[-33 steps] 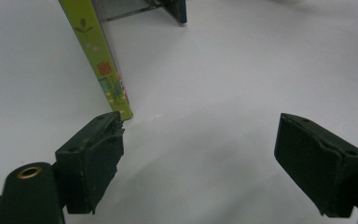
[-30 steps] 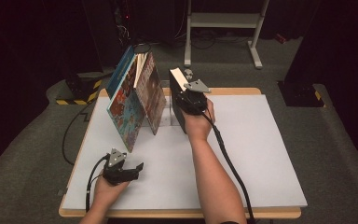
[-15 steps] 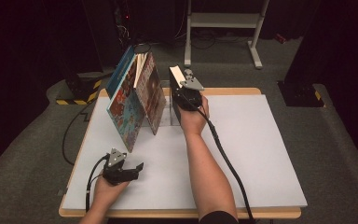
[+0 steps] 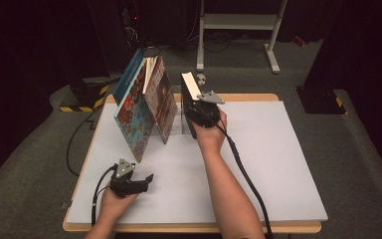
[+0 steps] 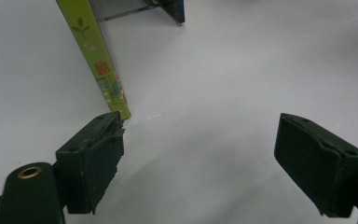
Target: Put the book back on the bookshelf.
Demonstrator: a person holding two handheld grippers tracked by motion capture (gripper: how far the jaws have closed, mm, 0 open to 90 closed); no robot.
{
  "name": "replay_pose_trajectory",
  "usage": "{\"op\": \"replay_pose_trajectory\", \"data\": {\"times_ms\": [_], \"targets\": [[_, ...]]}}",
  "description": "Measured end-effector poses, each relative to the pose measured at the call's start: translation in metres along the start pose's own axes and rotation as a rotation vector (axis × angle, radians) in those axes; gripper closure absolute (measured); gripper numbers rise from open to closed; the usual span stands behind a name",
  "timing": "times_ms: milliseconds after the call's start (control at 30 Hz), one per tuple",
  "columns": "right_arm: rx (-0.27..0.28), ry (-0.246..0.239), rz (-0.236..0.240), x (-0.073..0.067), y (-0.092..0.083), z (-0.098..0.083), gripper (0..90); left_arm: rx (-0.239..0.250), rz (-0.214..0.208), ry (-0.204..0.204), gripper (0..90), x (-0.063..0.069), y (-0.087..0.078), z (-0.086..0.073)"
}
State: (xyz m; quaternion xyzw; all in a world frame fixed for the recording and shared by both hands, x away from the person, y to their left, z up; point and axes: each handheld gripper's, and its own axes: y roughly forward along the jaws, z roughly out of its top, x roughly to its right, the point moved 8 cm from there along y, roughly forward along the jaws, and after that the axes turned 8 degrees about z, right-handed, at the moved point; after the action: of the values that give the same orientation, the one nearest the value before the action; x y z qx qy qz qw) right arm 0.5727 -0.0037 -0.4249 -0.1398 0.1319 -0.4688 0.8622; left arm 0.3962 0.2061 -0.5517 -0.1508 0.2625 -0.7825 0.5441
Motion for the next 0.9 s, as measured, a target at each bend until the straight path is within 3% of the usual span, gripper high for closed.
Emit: {"op": "replay_pose_trajectory", "data": {"times_ms": [67, 233, 367, 567, 900], "targets": [[-0.001, 0.001, 0.024, -0.001, -0.012, -0.011, 46.5, 0.000, -0.001, 0.002, 16.0, 0.000, 0.000, 0.000], [-0.014, 0.008, 0.061, 0.001, -0.021, -0.019, 52.3, -0.003, 0.001, 0.002, 16.0, 0.000, 0.000, 0.000], [-0.035, 0.037, 0.097, -0.004, -0.018, -0.015, 51.7, -0.002, 0.002, 0.000, 16.0, 0.000, 0.000, 0.000], [-0.039, 0.045, 0.119, -0.014, -0.008, -0.012, 50.2, -0.002, 0.000, 0.005, 16.0, 0.000, 0.000, 0.000], [-0.034, 0.063, 0.121, -0.020, 0.009, -0.006, 48.3, -0.002, -0.005, 0.007, 16.1, -0.001, 0.000, 0.000]]}}
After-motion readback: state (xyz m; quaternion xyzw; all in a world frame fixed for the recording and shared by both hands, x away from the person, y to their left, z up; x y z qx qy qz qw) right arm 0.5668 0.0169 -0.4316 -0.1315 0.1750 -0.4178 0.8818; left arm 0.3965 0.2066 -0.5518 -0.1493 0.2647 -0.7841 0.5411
